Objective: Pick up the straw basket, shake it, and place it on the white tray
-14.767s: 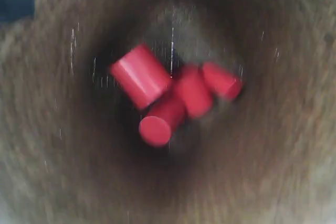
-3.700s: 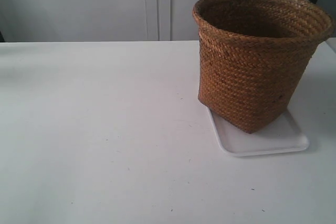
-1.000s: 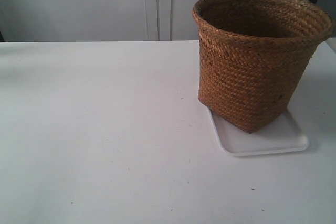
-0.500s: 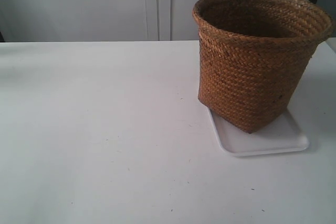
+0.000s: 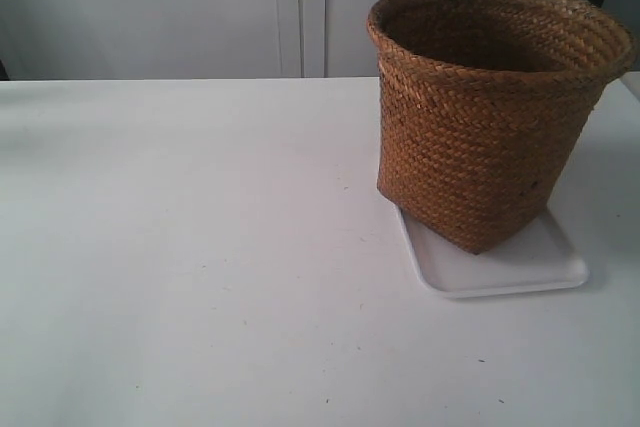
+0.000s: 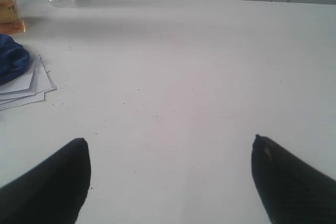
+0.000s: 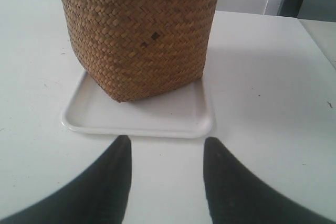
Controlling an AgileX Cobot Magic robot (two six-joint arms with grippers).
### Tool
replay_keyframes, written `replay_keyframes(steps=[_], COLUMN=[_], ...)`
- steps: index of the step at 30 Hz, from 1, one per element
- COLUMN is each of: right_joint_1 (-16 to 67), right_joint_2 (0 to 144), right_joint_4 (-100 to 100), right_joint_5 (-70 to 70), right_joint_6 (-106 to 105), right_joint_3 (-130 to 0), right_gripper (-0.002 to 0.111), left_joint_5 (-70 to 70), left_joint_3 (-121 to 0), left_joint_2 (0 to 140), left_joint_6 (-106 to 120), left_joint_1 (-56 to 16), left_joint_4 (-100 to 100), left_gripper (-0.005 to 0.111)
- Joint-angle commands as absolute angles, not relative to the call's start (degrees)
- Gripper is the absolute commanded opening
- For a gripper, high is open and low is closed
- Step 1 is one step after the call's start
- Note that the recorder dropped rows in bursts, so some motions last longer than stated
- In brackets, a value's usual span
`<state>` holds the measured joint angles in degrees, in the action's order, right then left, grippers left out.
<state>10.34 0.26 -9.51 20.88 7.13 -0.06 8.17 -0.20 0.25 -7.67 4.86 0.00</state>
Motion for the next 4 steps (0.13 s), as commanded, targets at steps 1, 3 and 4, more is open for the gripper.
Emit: replay_keyframes(steps=[1, 3, 4], right_joint_1=[10.6, 10.6, 10.6], right_joint_2=[0.0, 0.0, 0.0], right_joint_4=[-10.13, -10.13, -10.13], right_joint_5=[20.22, 20.22, 20.22], right_joint_6=[6.57, 6.57, 6.57], right_joint_3=[0.0, 0.0, 0.0], right_gripper=[0.042, 0.042, 0.042], left_joint_5=[7.72, 7.72, 7.72], left_joint_3=[0.0, 0.0, 0.0], left_joint_2=[0.0, 0.0, 0.0], left_joint_6=[-7.52, -7.52, -7.52], left_joint_1=[5.03, 5.03, 5.03], left_joint_4=[-0.34, -0.34, -0.34], left_gripper=[0.085, 0.085, 0.085])
